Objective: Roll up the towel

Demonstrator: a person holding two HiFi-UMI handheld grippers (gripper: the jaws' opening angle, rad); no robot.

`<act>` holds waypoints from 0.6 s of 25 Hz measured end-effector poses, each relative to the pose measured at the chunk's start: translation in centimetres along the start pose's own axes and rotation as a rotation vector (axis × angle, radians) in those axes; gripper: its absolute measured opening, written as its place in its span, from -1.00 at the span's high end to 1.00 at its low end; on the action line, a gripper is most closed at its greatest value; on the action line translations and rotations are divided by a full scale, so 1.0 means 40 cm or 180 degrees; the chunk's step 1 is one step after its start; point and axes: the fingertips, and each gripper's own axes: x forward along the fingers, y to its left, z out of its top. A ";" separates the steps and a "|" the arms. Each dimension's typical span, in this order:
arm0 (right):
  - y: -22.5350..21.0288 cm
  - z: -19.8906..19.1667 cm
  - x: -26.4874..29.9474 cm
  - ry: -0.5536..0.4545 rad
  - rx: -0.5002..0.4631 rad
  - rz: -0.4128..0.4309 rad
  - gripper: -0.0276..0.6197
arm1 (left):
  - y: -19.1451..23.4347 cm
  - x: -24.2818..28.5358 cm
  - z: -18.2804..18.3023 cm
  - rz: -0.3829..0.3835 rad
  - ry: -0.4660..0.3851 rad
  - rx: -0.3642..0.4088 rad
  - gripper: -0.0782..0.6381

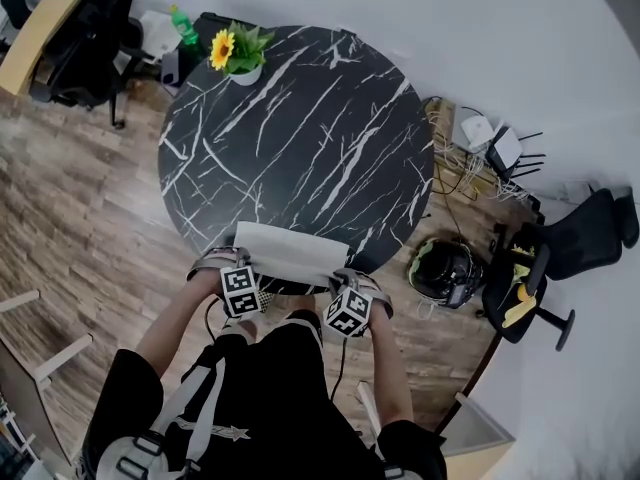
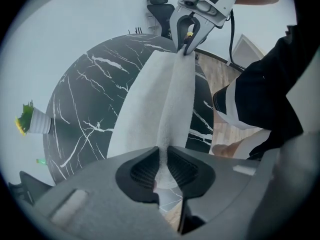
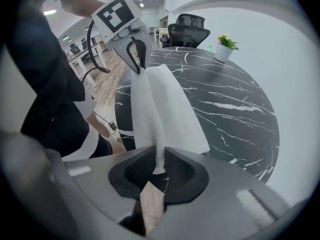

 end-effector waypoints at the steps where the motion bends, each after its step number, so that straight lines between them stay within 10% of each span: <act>1: -0.006 0.001 0.003 0.0000 -0.0001 -0.0007 0.73 | 0.003 0.003 0.000 -0.0013 0.0004 -0.0005 0.60; 15: -0.042 0.006 0.025 -0.0110 0.0092 -0.0056 0.73 | 0.022 0.016 0.007 -0.0101 -0.0018 -0.0033 0.53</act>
